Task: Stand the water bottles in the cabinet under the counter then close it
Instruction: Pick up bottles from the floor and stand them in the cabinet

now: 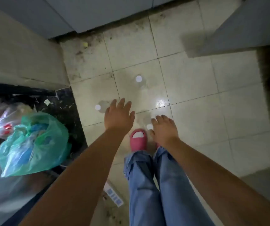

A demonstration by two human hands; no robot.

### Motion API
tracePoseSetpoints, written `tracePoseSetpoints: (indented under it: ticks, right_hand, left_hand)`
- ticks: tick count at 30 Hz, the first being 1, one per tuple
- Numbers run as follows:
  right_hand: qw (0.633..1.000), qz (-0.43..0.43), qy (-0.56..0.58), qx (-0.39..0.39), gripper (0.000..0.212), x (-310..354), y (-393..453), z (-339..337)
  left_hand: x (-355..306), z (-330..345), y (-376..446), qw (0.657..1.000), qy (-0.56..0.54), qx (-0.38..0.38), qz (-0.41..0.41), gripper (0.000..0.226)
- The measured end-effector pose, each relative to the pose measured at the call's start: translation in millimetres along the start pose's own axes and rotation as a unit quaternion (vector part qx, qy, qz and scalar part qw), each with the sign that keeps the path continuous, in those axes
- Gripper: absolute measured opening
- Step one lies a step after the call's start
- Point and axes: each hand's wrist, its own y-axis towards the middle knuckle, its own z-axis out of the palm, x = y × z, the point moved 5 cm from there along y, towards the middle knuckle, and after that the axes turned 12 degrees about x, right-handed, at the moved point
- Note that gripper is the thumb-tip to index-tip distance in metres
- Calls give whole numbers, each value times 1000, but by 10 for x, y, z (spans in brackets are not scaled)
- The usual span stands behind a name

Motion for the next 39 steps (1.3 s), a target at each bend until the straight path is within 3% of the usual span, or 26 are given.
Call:
tracePoseSetpoints:
  ticks: [6,11,21,24,26,31,36,39]
  right_hand:
    - [998,-20,0,54,47,-158,902,686]
    - [995,-67,43,52,47,-200,1222,925]
    - [992,-92,72,48,41,-306,1326,915]
    - [995,-35,94,7,39,-484,1230,887]
    - [991,-12,108,-83,35,-582,1091,802]
    - [962,85,221,-132,44,-943,463,575]
    - [917,170,287,-221,17,-1355,-548,224]
    - [890,215,322,-240,42,-1668,-1152,23]
  left_hand:
    - [-62,356,1211,999,33,-9,35,54]
    - [-187,421,1822,998,22,-37,40,65]
    - [-375,212,2346,998,10,-63,27,40]
    - [-413,265,2282,996,49,-43,52,34]
    - [-447,302,2119,996,55,-30,69,34]
    - [-801,204,1500,986,89,11,137,36]
    - [-1482,-71,705,973,98,50,201,38]
    - [-2050,-336,229,961,85,44,260,36]
